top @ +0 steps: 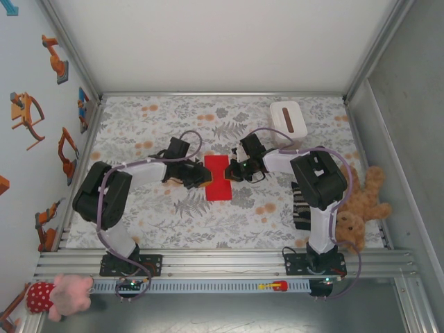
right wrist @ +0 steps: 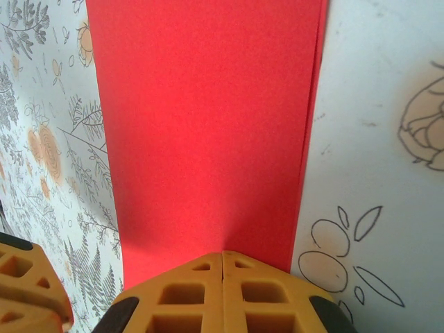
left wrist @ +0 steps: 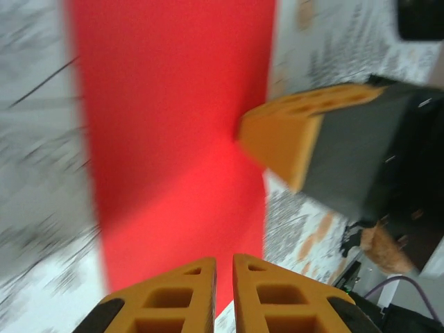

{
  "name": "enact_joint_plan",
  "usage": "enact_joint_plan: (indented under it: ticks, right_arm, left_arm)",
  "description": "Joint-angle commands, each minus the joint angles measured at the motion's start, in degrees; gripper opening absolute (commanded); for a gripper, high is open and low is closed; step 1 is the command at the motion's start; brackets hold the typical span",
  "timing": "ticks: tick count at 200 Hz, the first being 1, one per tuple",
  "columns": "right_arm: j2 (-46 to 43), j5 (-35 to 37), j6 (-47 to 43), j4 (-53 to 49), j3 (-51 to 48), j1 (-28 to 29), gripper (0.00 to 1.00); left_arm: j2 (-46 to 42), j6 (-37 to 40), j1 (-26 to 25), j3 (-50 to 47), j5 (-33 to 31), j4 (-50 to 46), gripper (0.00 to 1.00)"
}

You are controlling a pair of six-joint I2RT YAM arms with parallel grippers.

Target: Fold a paper plane with a square sheet of paper (pick it up from the middle)

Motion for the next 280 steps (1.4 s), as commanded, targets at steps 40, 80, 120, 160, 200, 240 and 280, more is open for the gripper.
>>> enact_joint_plan:
  ticks: [40,80,120,160,200,240,280]
  right_arm:
    - [7.32,15.77,0.05,-12.28,-5.05,-1.14,0.0]
    - [7.63,16.27,0.05,-12.55,-5.0,-1.23,0.0]
    - [7.8,17.2,0.05,-13.18,-5.04,-1.5,0.0]
    - [7.83,17.34,0.13,-13.36,-4.87,-1.67,0.0]
    - [7.99,16.74,0.21,-13.27,-3.82,-1.67,0.0]
    - [8.05,16.83,0.27,-13.18,-3.54,-1.67,0.0]
    - [8.39,16.75,0.18,-12.98,-3.72,-1.67,0.0]
  left_arm:
    - [6.5,-0.41,-3.05,1.97,2.24,-1.18,0.15]
    - [6.21,3.89,-2.63,-1.61,1.58,-7.09,0.15]
    - [3.92,5.21,-0.43,-7.49,-0.11,-10.16,0.15]
    - [-3.12,7.7,0.27,-8.04,-5.09,-17.5,0.15]
    - [-6.61,7.9,0.93,-1.86,-6.42,-15.56,0.14]
    - [-1.82,5.3,-2.05,2.79,-3.77,-9.81,0.14]
    - [4.39,5.12,-4.37,4.97,-3.06,-9.49,0.14]
